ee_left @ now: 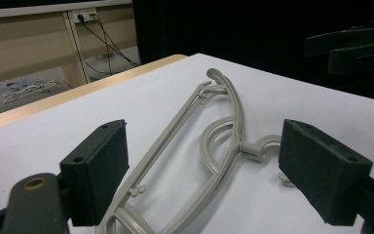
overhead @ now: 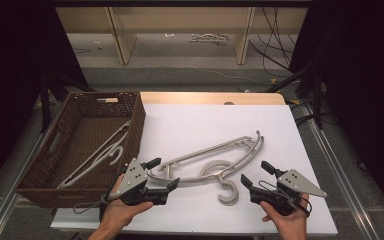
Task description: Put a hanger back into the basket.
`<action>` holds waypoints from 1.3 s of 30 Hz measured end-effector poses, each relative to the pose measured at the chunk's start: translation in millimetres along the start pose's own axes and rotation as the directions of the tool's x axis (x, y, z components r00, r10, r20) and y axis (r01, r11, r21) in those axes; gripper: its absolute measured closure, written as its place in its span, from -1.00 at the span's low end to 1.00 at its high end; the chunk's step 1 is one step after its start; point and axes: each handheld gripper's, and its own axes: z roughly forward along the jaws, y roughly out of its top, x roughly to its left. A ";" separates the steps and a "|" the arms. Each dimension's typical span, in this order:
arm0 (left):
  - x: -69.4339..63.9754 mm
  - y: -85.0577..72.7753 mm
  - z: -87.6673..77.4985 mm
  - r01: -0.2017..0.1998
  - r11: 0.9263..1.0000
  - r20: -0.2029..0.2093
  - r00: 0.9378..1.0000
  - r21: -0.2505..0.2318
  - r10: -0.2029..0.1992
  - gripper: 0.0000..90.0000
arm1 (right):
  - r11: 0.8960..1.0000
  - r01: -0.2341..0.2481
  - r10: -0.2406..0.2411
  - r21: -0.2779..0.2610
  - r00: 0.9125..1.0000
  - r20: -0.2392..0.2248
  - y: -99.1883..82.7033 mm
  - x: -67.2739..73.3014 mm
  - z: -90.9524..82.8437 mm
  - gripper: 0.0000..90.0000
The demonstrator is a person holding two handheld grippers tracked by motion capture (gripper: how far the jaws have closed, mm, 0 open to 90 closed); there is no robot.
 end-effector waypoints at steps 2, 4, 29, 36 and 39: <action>-0.1 -1.3 0.2 0.004 1.000 -0.003 1.000 -0.003 -0.004 -0.61 | 1.000 -0.004 0.004 0.011 1.000 -0.005 -0.2 0.3 -0.9 -0.57; 0.2 -1.8 0.4 0.000 1.000 -0.006 1.000 -0.001 0.000 -0.61 | 1.000 -0.001 0.001 0.008 1.000 -0.007 -0.3 0.3 -1.1 -0.57; -20.4 -16.1 68.0 -0.119 0.977 0.129 0.987 0.176 0.097 -0.59 | 0.999 0.041 -0.041 0.007 0.999 -0.008 -1.2 4.1 -2.5 -0.57; -22.8 -12.6 91.8 -0.159 0.970 0.142 0.981 0.186 0.134 -0.57 | 0.999 0.037 -0.037 0.010 0.999 0.005 -1.7 3.3 -2.0 -0.57; -26.4 -15.9 110.8 -0.195 0.955 0.174 0.972 0.225 0.157 -0.52 | 0.999 0.035 -0.035 0.012 0.999 0.005 -1.7 3.3 -2.5 -0.57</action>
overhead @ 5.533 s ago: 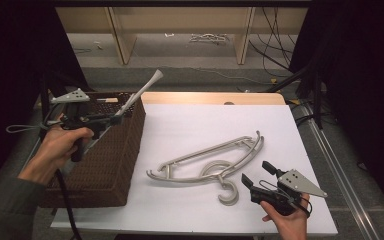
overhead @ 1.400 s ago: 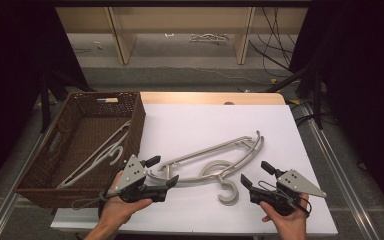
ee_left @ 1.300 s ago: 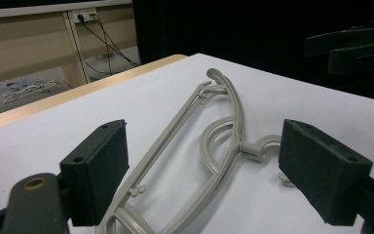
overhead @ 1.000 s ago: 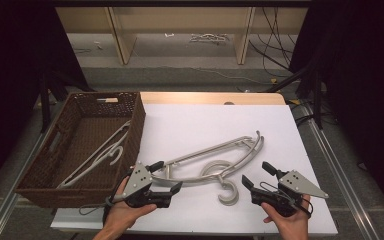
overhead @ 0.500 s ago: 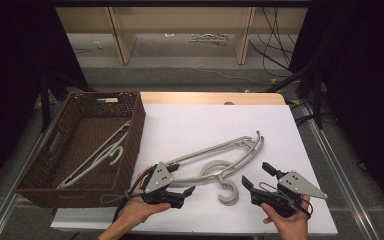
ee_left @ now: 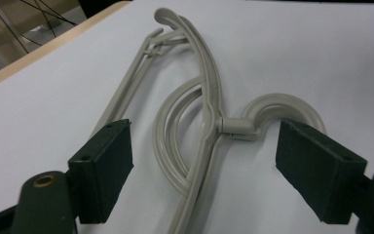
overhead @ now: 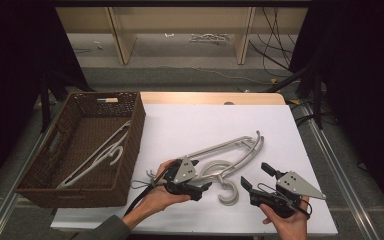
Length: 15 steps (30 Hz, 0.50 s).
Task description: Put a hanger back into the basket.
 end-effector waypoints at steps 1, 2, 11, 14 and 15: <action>-0.4 0.6 4.4 -0.016 1.000 0.002 1.000 0.017 0.016 -0.49 | 1.000 0.000 0.000 -0.001 1.000 0.000 0.0 -0.1 -0.1 -0.57; 0.0 1.3 7.7 -0.043 0.998 0.005 0.999 0.041 0.043 -0.45 | 1.000 -0.008 0.008 -0.010 1.000 -0.011 -0.3 0.1 0.8 -0.57; 2.1 2.5 32.7 -0.060 0.992 0.077 0.996 0.108 0.052 -0.31 | 1.000 -0.004 0.004 0.005 1.000 -0.007 0.0 -0.6 -0.5 -0.57; 2.2 5.5 39.2 -0.089 0.988 0.093 0.993 0.128 0.078 -0.23 | 1.000 0.005 -0.005 0.009 1.000 -0.005 0.4 -1.3 -0.2 -0.57; 2.3 6.3 41.2 -0.091 0.987 0.097 0.992 0.134 0.078 -0.23 | 1.000 0.004 -0.004 -0.002 1.000 0.000 -0.2 -0.9 0.9 -0.57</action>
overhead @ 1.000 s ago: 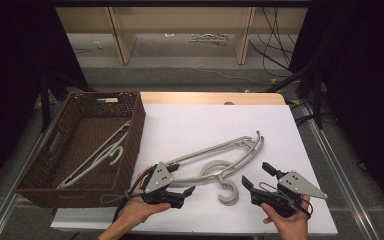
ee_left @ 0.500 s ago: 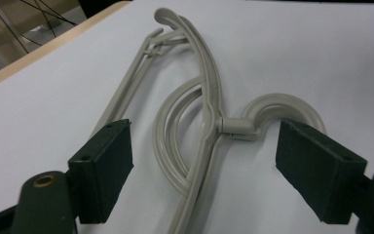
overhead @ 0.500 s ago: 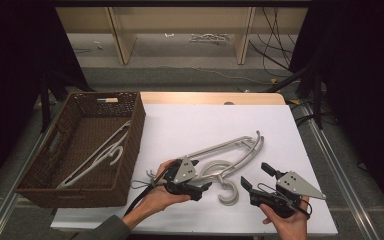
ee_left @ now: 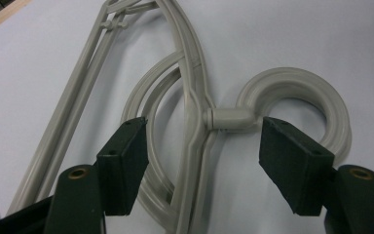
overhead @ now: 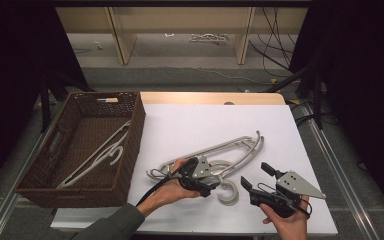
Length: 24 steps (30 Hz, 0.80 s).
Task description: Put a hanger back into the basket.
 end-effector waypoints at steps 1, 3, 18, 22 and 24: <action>0.8 1.2 1.6 -0.002 1.000 0.002 1.000 0.011 0.002 -0.22 | 1.000 -0.004 0.004 0.002 1.000 -0.006 -0.2 0.4 0.3 -0.57; 0.6 1.9 3.9 -0.002 1.000 0.013 1.000 0.022 0.001 -0.17 | 1.000 -0.005 0.005 0.004 1.000 -0.005 0.5 1.1 -0.6 -0.57; 9.7 3.6 20.3 -0.053 0.985 0.110 0.993 0.161 0.036 0.08 | 1.000 -0.008 0.008 -0.005 1.000 -0.020 -0.9 0.4 1.2 -0.57; 9.1 2.4 24.0 -0.031 0.988 0.108 0.994 0.154 0.015 0.23 | 1.000 0.002 -0.001 0.018 1.000 -0.010 0.6 0.3 -0.3 -0.57; 11.8 3.4 23.8 -0.028 0.986 0.110 0.994 0.164 0.010 0.33 | 1.000 -0.011 0.010 -0.003 1.000 -0.022 -0.7 0.6 1.1 -0.57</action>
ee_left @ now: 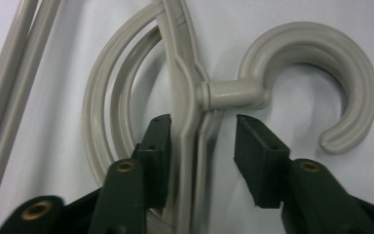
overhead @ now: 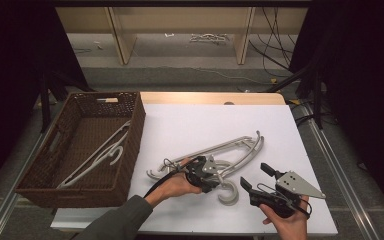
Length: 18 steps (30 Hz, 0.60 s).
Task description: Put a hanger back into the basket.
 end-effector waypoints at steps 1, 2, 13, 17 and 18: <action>1.5 0.4 -0.8 0.010 1.000 0.000 1.000 0.000 -0.010 0.40 | 1.000 0.010 -0.010 0.008 1.000 0.015 0.8 -0.4 -1.2 -0.57; 3.3 0.8 -1.8 0.012 1.000 0.006 1.000 0.001 -0.012 0.45 | 1.000 0.010 -0.010 0.024 1.000 0.013 1.5 -0.6 -2.0 -0.57; 8.8 0.2 -7.0 -0.014 1.000 0.042 0.999 0.016 0.013 0.79 | 1.000 0.010 -0.010 0.019 1.000 0.014 1.3 -0.7 -1.3 -0.57; 9.7 0.7 -9.3 0.018 1.000 0.052 0.999 -0.021 -0.017 0.79 | 1.000 0.001 -0.001 -0.003 1.000 0.003 0.4 -0.8 0.3 -0.57; 10.0 1.3 -10.9 0.002 1.000 0.048 0.999 -0.013 -0.001 0.79 | 1.000 0.002 -0.002 -0.003 1.000 0.004 0.7 -0.8 0.4 -0.57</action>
